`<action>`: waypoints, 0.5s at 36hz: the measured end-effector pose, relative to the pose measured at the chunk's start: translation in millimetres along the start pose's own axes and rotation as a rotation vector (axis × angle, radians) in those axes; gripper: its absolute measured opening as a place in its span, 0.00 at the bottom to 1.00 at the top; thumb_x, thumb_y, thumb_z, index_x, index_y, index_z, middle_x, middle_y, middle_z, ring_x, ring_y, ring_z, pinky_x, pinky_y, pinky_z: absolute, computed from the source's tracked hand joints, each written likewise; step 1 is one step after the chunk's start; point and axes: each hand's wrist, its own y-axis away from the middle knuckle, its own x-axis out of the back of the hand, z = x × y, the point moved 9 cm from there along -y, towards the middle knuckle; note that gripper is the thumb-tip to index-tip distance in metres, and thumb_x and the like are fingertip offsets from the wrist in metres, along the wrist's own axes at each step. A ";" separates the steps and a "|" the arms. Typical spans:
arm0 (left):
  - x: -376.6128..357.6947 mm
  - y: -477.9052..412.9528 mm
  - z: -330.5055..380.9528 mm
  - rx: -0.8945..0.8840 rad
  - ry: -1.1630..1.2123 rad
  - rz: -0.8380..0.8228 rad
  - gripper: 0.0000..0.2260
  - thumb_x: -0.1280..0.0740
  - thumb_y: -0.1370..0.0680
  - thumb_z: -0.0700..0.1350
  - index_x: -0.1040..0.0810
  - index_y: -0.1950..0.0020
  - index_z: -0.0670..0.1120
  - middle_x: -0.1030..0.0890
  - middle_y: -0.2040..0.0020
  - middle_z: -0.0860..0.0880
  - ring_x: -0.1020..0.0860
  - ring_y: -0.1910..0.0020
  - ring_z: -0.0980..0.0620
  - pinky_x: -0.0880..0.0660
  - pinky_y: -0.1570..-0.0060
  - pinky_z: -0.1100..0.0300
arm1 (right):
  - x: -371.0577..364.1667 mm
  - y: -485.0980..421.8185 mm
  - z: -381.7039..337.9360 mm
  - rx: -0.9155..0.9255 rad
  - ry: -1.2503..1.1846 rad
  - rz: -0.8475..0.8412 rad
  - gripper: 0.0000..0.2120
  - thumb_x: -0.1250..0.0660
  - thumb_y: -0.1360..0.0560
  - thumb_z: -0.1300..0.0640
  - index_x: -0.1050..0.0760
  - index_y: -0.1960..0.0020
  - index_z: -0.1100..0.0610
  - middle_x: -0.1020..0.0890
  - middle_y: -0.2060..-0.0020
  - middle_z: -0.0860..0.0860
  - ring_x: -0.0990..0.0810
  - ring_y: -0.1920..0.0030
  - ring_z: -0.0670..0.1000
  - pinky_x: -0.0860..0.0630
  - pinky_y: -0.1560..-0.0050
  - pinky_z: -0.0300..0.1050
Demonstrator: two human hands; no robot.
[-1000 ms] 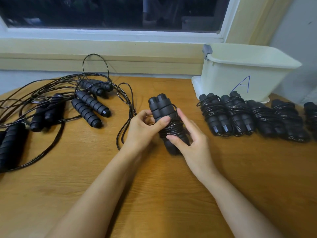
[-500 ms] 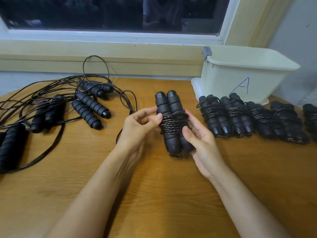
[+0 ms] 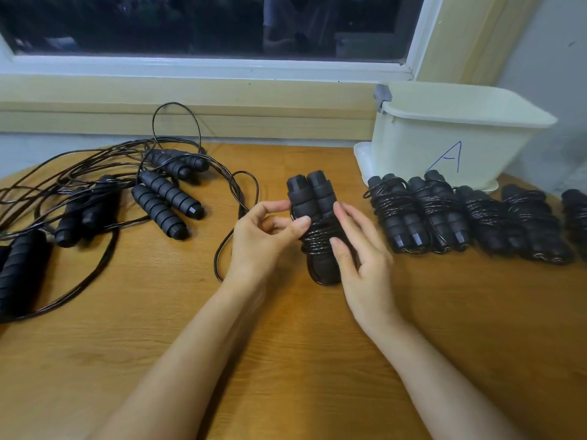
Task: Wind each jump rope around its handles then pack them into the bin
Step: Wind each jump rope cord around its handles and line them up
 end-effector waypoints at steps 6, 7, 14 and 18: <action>-0.8 1.5 2.5 -0.041 -0.027 0.007 0.21 0.24 0.37 0.48 0.22 0.46 0.48 0.16 0.61 0.50 0.18 0.55 0.47 0.21 0.49 0.54 | -17.8 5.1 -3.5 0.019 0.252 -0.121 0.41 0.34 0.27 0.40 0.46 0.20 0.53 0.36 0.24 0.54 0.33 0.29 0.55 0.39 0.32 0.41; -2.6 2.0 4.2 -0.056 -0.037 -0.009 0.20 0.24 0.36 0.48 0.22 0.46 0.48 0.15 0.61 0.50 0.17 0.55 0.48 0.20 0.49 0.55 | -18.1 4.8 -1.6 0.005 0.264 -0.123 0.44 0.31 0.28 0.41 0.47 0.20 0.53 0.37 0.24 0.55 0.34 0.28 0.55 0.38 0.32 0.43; -16.7 5.3 8.2 -0.130 -0.124 -0.105 0.18 0.25 0.29 0.36 0.22 0.42 0.48 0.15 0.58 0.54 0.19 0.58 0.59 0.23 0.54 0.66 | -12.3 2.3 6.7 -0.113 0.256 -0.036 0.50 0.20 0.36 0.47 0.42 0.22 0.58 0.32 0.27 0.54 0.34 0.27 0.53 0.37 0.31 0.43; -19.4 5.3 8.8 -0.178 -0.194 -0.139 0.19 0.25 0.29 0.36 0.22 0.40 0.48 0.15 0.55 0.53 0.20 0.58 0.60 0.23 0.53 0.65 | -7.9 2.7 7.7 -0.117 0.204 0.026 0.45 0.20 0.34 0.52 0.39 0.24 0.59 0.30 0.29 0.55 0.32 0.29 0.53 0.37 0.34 0.39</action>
